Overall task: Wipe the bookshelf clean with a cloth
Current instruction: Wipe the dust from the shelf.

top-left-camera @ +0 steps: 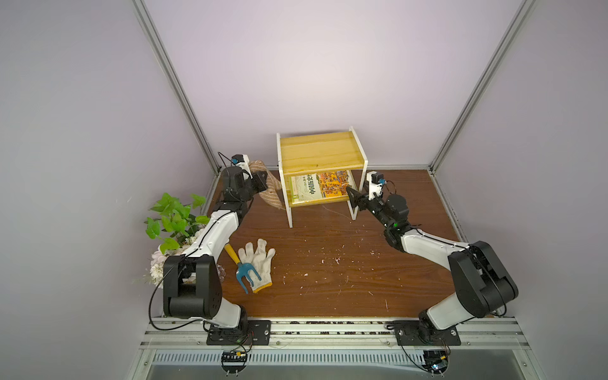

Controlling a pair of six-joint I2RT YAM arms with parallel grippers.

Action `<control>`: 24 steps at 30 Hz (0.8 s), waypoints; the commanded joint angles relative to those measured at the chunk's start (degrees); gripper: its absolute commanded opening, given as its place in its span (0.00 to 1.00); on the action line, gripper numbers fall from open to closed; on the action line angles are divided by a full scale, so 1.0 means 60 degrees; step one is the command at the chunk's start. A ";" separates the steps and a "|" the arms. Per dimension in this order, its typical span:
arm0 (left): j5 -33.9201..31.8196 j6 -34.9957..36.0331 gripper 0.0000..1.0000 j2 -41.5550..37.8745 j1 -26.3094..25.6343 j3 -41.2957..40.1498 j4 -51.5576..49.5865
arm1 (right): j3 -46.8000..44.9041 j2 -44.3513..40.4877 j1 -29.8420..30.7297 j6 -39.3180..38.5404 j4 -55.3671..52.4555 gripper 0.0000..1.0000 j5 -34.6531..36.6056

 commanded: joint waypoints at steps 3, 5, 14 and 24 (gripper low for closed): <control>0.1492 -0.0117 0.00 0.1994 -0.0168 0.3368 -0.1008 | 0.0526 -0.0017 0.0037 0.0460 0.0445 0.77 0.0123; 0.1170 -0.0060 0.00 0.2435 -0.0340 0.3770 -0.1010 | 0.0595 0.0052 0.0037 0.0546 0.0400 0.77 0.0103; 0.1884 -0.0752 0.00 0.2751 -0.0299 0.2846 0.0795 | 0.0516 0.0405 0.0068 0.0689 0.0137 0.77 -0.0425; 0.2160 -0.0811 0.00 0.2702 -0.0357 0.2074 0.1507 | 0.0536 0.0532 0.0153 0.0828 0.0567 0.78 -0.0569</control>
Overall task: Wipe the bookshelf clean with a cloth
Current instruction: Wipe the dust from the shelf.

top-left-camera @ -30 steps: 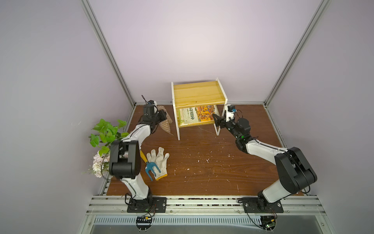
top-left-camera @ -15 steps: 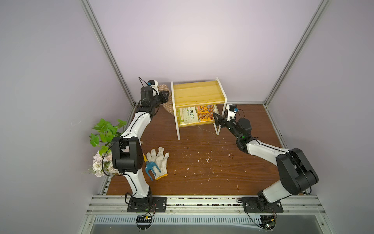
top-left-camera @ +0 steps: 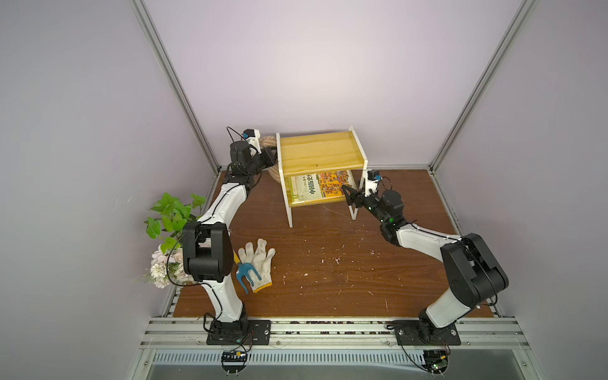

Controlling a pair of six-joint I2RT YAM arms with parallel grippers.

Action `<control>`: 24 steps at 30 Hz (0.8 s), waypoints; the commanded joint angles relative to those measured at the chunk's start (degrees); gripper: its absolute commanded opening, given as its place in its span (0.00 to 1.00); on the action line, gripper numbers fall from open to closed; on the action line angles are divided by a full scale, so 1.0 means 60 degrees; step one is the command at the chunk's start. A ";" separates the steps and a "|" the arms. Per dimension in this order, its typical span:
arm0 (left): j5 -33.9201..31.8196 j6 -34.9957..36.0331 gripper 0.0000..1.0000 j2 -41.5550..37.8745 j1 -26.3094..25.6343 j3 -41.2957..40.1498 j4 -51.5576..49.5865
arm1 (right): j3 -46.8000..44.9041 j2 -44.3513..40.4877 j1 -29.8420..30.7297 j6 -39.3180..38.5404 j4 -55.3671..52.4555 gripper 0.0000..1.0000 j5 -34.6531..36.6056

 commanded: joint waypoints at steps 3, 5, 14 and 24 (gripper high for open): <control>0.0621 -0.0058 0.00 0.1059 0.0019 -0.0356 0.0198 | -0.0263 -0.0260 0.0103 0.0156 0.0606 0.77 -0.0219; 0.0843 -0.0015 0.00 0.1013 0.0032 0.0228 -0.0131 | -0.0133 -0.0326 0.0103 0.0148 0.0332 0.77 -0.0246; 0.0583 0.0517 0.00 -0.1698 -0.0323 -0.3094 -0.0739 | -0.0617 -0.1125 0.0103 0.0145 0.0302 0.78 0.0011; -0.0292 0.1121 0.00 0.0545 -0.0108 0.0689 -0.3087 | -0.0439 -0.1339 0.0116 0.0086 -0.0050 0.77 0.0164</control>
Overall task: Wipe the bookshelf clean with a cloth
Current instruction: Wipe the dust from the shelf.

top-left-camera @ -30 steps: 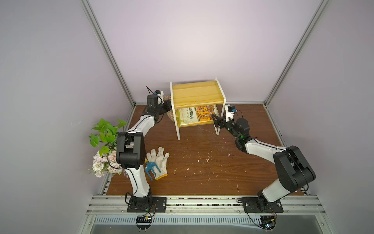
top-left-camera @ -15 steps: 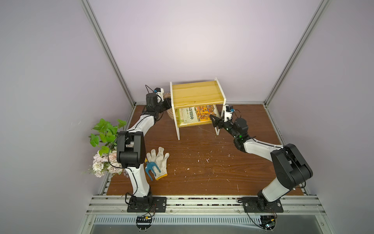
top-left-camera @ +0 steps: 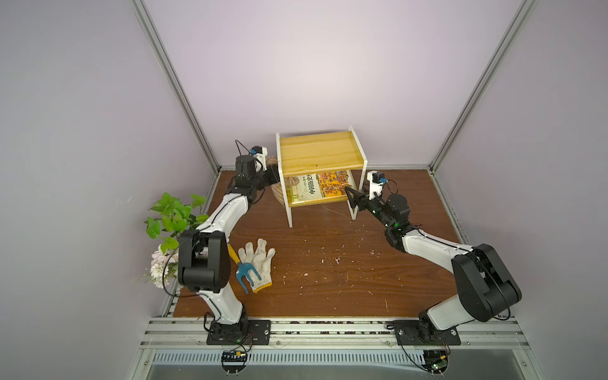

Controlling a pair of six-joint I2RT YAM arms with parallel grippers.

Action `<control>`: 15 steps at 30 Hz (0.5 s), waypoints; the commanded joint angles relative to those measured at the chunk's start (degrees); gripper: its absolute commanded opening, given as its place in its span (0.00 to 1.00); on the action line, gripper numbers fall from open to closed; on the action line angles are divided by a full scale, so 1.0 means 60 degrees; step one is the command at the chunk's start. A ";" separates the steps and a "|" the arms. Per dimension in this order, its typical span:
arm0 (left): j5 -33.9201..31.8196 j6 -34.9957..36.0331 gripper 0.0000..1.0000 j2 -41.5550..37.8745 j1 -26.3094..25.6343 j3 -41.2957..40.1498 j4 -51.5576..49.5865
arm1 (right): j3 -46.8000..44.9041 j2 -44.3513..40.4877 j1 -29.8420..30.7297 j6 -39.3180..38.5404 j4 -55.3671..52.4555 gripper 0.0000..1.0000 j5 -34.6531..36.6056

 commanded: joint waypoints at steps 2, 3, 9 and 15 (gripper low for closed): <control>-0.0085 0.0000 0.00 -0.0268 -0.0084 -0.0839 -0.0277 | 0.0099 -0.0336 0.0092 0.0112 0.0247 0.77 0.0072; 0.0078 -0.0347 0.00 -0.0939 -0.0127 -0.1991 0.0384 | 0.0006 -0.0362 0.0098 0.0120 0.0313 0.77 0.0069; -0.1942 -0.1160 0.00 -0.5218 0.0020 -0.5968 0.0653 | -0.0230 -0.0586 0.0099 0.0119 0.0287 0.77 0.0115; -0.4798 -0.1878 0.00 -0.9020 -0.1180 -0.7214 0.0507 | -0.0260 -0.0917 0.0101 -0.0217 -0.0003 0.78 0.0398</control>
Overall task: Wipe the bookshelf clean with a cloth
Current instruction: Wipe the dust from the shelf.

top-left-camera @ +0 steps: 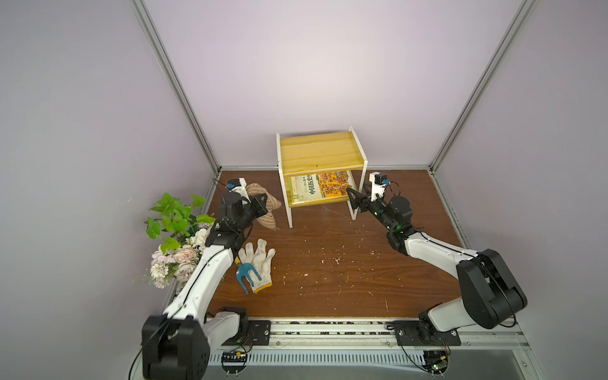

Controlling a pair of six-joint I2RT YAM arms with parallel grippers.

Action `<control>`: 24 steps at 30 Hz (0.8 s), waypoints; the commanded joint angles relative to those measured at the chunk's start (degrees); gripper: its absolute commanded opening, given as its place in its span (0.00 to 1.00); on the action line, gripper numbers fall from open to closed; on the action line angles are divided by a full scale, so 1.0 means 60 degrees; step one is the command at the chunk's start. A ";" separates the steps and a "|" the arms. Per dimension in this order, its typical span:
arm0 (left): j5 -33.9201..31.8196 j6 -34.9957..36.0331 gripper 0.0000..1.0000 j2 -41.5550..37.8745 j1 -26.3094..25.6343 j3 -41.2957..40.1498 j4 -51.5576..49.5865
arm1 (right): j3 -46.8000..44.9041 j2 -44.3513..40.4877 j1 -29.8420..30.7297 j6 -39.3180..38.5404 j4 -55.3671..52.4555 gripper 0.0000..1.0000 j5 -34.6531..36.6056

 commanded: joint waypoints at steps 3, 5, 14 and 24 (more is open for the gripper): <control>-0.0997 -0.1609 0.00 -0.1435 -0.1598 -0.1362 0.2131 | -0.0046 -0.0459 0.0057 -0.0192 0.0015 0.78 0.0231; -0.0434 -0.1526 0.00 -0.1006 -0.1631 -0.0934 0.2720 | -0.0048 -0.0465 0.0065 -0.0177 0.0027 0.78 0.0077; -0.1280 -0.1550 0.00 0.0711 -0.1930 -0.2632 0.3457 | -0.0827 -0.0673 0.0078 0.0287 0.0259 0.78 -0.0243; 0.1510 -0.2139 0.00 -0.0240 -0.2423 -0.1493 0.5552 | -0.1266 -0.1918 0.0200 0.3287 -0.1391 0.81 -0.3243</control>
